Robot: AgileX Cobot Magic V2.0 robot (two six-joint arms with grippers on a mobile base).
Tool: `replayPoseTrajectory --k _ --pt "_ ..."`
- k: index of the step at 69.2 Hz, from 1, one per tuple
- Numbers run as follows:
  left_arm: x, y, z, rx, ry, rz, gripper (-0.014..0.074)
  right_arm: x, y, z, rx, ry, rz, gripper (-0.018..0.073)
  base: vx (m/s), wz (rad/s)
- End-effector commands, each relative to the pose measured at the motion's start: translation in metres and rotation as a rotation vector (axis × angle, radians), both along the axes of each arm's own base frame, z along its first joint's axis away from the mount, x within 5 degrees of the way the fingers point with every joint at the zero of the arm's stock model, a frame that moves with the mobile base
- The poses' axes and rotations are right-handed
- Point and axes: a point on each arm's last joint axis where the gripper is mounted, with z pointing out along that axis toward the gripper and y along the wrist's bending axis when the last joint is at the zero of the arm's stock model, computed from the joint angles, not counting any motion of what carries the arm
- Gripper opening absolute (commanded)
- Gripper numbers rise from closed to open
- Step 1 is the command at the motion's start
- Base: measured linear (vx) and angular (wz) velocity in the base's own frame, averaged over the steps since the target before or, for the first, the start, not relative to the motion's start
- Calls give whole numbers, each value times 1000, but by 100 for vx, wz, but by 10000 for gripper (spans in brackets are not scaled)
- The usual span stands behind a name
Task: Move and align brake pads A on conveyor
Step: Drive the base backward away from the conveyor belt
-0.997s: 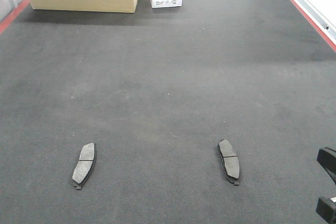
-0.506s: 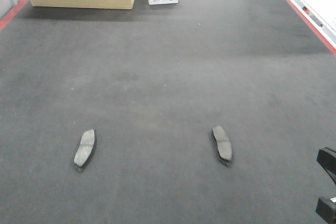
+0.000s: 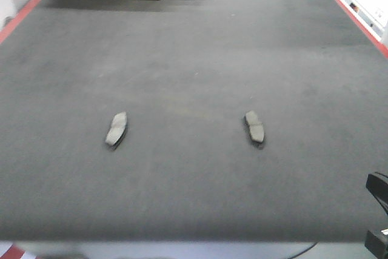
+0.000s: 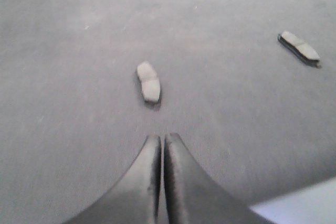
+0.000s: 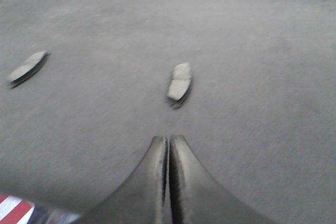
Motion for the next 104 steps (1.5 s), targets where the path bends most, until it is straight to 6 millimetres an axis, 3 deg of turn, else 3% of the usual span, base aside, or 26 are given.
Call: replayPoseTrajectory --k 1,104 --pt "2 -1 14 -30 -88 3 -6 3 1 14 4 -87 6 -10 -25 17" --pt "-1 0 14 -27 -79 0 -6 1 0 13 0 -75 5 -10 -25 1"
